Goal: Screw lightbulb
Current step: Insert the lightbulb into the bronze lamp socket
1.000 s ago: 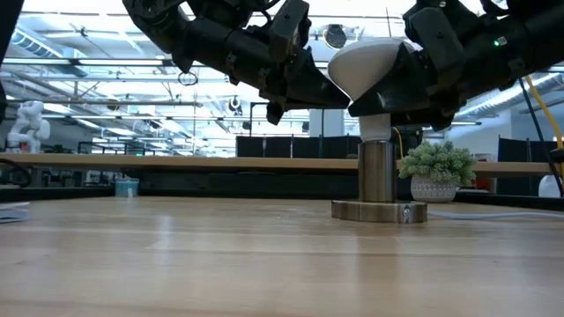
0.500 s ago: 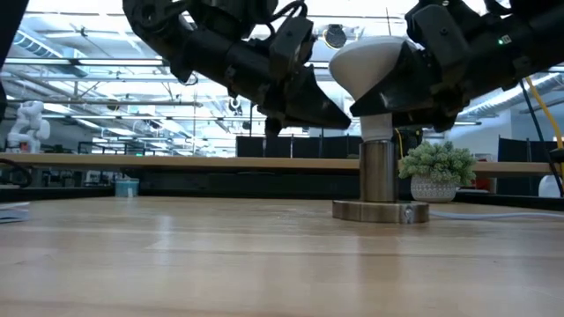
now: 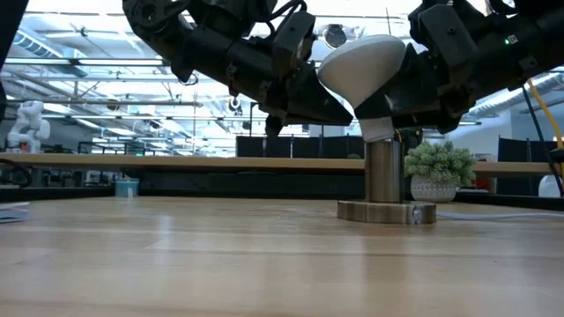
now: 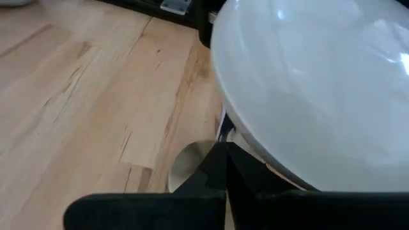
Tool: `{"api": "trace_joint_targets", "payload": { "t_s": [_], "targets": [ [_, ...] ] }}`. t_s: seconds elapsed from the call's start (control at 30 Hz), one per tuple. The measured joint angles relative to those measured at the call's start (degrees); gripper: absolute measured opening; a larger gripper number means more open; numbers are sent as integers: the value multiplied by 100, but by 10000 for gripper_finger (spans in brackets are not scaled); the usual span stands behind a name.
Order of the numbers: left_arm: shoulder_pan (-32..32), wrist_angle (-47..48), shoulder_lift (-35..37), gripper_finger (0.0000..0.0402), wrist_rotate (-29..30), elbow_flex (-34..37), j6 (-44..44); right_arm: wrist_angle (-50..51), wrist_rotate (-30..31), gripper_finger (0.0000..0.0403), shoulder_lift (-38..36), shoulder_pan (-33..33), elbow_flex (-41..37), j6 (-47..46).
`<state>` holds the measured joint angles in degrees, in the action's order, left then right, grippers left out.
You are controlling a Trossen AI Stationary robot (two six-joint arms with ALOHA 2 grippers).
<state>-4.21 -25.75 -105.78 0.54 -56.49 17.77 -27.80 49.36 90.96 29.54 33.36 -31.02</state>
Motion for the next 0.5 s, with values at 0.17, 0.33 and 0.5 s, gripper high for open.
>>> {"api": "trace_joint_targets", "payload": {
  "t_s": [0.17,0.33,0.5],
  "targets": [
    [0,-13,0,0,0,0,34,4,-7,174,-165,0,0,155],
    [0,-85,0,0,0,-40,19,251,-33,175,-251,15,2,63],
    [0,-67,0,0,2,-129,-25,567,-50,175,-253,59,2,-294]
  ]
}}
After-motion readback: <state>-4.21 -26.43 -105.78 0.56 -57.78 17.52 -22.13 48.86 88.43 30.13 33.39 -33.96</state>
